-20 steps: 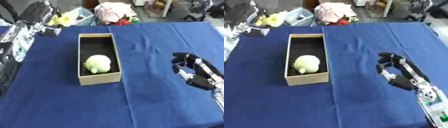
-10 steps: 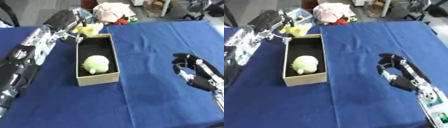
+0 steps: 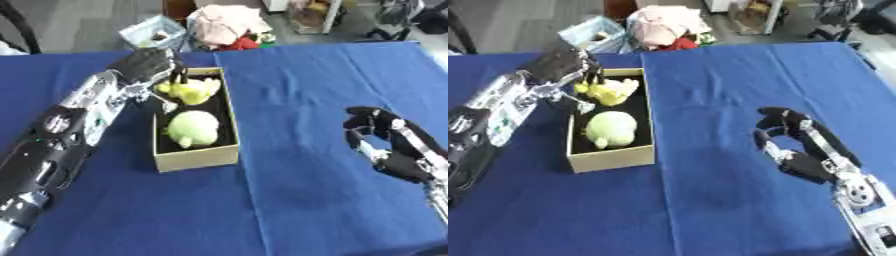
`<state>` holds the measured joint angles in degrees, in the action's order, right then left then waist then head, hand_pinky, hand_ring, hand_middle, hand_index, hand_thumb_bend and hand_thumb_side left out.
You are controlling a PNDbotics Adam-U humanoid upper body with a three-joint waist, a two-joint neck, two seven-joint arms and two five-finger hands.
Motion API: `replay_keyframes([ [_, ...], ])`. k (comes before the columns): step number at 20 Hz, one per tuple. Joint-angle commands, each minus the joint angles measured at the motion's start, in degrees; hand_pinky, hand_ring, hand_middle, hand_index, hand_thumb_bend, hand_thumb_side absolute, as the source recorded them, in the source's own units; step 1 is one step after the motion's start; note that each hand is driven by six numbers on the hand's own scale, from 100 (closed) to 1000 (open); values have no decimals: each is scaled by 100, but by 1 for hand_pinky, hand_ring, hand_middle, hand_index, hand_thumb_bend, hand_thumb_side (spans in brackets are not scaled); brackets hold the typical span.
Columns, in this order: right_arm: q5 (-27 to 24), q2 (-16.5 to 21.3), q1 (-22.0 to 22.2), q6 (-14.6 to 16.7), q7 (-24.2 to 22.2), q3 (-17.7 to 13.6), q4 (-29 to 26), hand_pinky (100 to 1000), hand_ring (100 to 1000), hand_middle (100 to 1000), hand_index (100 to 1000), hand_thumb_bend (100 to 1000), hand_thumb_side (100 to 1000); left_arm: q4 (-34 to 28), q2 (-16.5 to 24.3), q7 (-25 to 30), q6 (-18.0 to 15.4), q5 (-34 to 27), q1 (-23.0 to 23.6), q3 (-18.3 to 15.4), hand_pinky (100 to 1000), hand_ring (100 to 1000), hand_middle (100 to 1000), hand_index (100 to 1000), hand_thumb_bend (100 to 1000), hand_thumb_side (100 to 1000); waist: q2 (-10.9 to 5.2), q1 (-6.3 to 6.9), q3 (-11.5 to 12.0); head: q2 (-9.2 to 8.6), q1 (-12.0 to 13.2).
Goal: Pick up objects on the table and place them in the box.
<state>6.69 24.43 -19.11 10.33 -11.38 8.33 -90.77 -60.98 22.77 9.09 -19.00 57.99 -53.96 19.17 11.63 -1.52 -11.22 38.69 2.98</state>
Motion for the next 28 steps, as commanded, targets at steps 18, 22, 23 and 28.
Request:
replay_keyframes([
  [18,0,165,61,10,110,-174,-84,727,771,657,866,208,541,-3371,1486,-233,1459,-3539,1373,-1208,596,405,399,557,780,100,-177,-86,402,-12,-217],
  [22,2,179,92,20,162,-207,-124,727,772,659,867,208,541,-4057,1507,-596,1760,-4087,2159,-1647,595,404,399,556,762,100,-201,-92,528,51,-220],
  [23,4,182,104,22,183,-220,-140,727,772,660,867,203,543,-4170,1490,-677,1817,-4175,2338,-1742,596,404,399,556,762,100,-210,-93,565,76,-206],
  [28,1,190,151,17,314,-279,-219,726,772,660,867,189,541,-4452,1309,-944,1945,-4478,2964,-2045,600,405,401,559,746,100,-242,-98,719,261,-100],
])
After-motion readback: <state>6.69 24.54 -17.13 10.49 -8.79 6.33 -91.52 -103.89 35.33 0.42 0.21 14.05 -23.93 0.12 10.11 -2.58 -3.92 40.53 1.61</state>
